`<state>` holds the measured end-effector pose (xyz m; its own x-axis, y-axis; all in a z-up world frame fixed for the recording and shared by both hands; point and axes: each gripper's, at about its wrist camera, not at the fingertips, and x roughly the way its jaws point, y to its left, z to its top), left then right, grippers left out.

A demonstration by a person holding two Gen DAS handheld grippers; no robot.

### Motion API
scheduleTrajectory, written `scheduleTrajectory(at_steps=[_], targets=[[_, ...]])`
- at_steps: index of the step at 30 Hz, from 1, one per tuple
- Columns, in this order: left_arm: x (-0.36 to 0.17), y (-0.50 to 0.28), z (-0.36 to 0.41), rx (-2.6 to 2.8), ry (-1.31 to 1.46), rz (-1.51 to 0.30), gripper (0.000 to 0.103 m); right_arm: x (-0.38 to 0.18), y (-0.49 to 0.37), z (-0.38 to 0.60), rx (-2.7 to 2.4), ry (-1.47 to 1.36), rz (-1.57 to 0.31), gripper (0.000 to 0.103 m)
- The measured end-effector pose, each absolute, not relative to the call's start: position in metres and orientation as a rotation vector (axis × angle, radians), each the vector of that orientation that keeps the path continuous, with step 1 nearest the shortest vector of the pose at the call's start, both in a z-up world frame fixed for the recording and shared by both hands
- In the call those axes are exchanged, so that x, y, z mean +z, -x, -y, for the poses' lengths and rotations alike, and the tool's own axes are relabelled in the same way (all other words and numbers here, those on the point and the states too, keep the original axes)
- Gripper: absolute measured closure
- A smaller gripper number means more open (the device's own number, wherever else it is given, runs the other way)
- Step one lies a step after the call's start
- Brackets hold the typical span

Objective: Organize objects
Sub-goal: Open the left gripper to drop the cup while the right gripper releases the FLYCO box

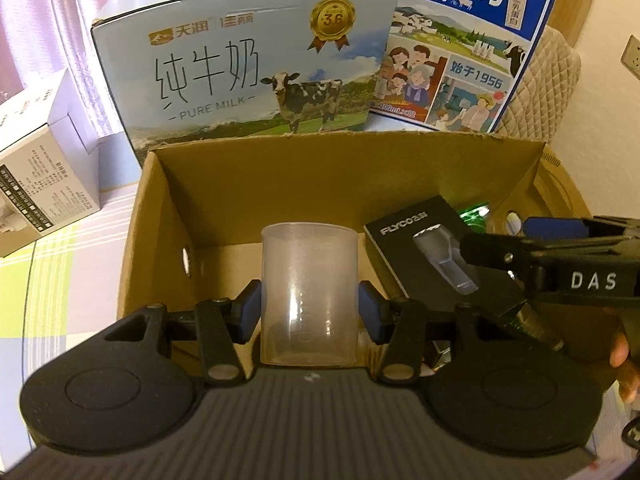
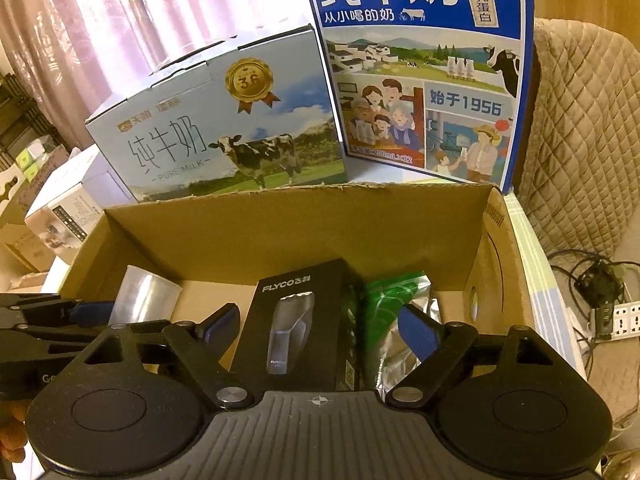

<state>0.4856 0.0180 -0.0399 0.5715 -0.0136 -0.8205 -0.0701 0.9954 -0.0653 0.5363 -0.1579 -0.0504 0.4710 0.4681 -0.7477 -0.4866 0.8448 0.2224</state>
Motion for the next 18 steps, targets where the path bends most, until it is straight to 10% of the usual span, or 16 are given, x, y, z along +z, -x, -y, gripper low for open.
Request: scheduleTrajectory(at_steps=[3,5,18], targets=[[-0.038,-0.486,-0.018,0.021,0.101,-0.942,0.050,-0.049,-0.534,0.159,0.589,0.023,-0.904,0.020],[-0.039,-0.484,-0.019,0.020,0.106,-0.935,0.026,-0.046,-0.531,0.161,0.598,0.017,-0.898,0.019],[-0.032,-0.464,-0.027,0.028,0.108,-0.941,0.024,-0.026,-0.499,0.168,0.658,0.058,-0.849,0.018]])
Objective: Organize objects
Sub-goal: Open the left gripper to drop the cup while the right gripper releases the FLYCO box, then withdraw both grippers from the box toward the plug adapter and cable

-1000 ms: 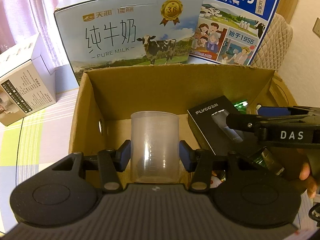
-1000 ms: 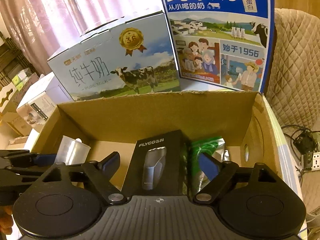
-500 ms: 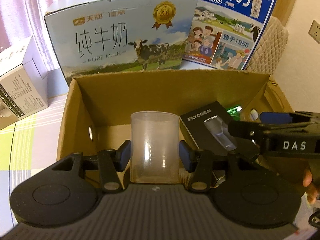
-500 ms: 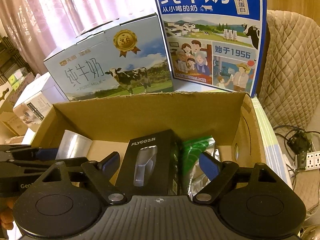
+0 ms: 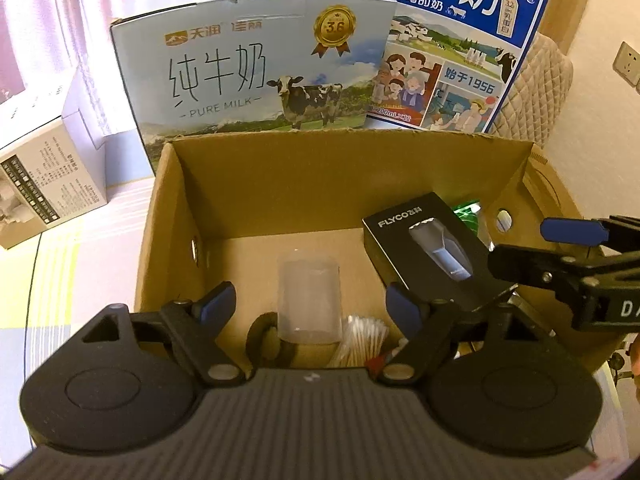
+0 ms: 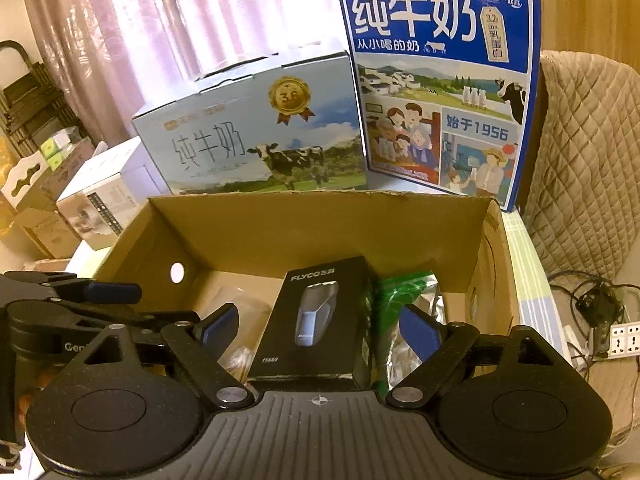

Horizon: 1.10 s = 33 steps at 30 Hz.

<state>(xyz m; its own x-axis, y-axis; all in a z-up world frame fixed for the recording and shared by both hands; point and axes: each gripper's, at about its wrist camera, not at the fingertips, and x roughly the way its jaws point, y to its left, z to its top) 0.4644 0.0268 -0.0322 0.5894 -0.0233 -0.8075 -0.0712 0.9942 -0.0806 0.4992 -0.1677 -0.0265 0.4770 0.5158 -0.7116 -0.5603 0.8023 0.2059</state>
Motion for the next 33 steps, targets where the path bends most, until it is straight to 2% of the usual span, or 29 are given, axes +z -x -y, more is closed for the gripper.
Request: scheduleTrajectory(at_steps=[15,33], targets=[[0.003,-0.420,-0.027,0.045,0.187,-0.898,0.023,-0.002,-0.457,0.195,0.642,-0.004,-0.820,0.017],[0.045,-0.328,-0.009,0.033,0.209,-0.846,0.022,0.034,-0.372,0.227,0.648,-0.078,-0.769,0.017]])
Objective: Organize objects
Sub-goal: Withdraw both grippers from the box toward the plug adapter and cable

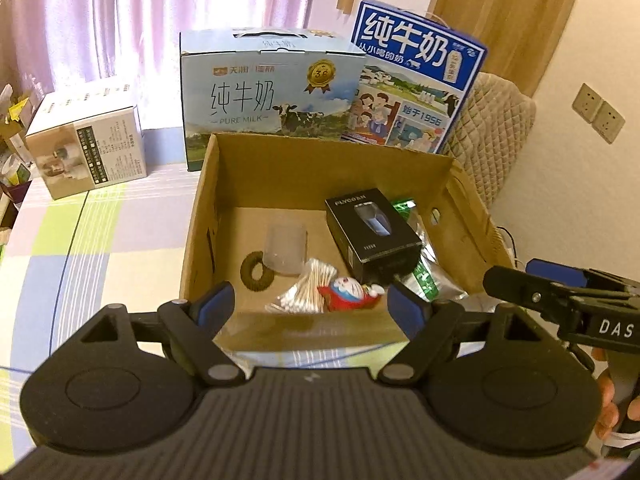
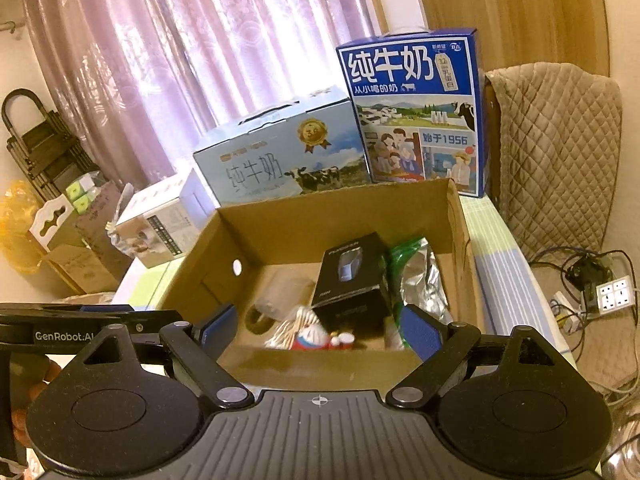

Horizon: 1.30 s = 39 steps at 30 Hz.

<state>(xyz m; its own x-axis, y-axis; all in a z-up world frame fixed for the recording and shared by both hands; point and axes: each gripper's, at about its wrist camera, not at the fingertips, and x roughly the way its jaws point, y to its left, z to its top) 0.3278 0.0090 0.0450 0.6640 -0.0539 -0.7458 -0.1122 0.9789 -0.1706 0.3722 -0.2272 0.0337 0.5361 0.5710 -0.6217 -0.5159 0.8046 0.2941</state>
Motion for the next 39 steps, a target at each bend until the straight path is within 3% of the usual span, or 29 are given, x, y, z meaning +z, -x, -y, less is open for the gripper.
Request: scheduleTrajectory(at_steps=[20,39], targets=[[0.024,-0.239,-0.016,0.012,0.220,-0.928,0.022,0.021,-0.297,0.234,0.651,-0.063,-0.846,0.017],[-0.019,-0.207,-0.022,0.011,0.225,-1.052,0.022,-0.026,-0.261,0.227,0.623,-0.022,-0.980,0.017]])
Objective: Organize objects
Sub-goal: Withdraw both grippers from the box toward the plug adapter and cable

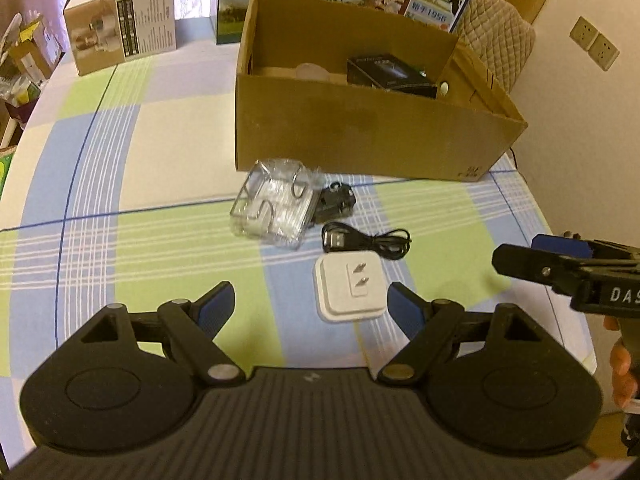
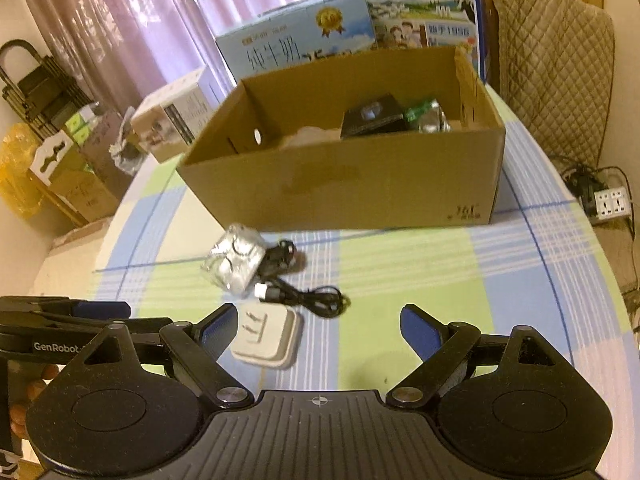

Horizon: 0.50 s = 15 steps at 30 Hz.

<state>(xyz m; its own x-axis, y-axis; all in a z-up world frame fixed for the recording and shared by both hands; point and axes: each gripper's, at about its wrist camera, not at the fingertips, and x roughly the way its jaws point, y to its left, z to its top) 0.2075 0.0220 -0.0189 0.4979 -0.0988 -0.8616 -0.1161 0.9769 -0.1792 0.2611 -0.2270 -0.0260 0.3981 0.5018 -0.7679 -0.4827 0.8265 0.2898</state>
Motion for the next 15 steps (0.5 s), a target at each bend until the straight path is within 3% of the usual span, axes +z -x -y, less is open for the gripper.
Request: scheduleTrajectory(at_steps=[15], targets=[[-0.040,-0.207,-0.002,-0.001,0.203,-1.092,0.022,-0.051,-0.255,0.235,0.598,0.013,-1.027,0.018]])
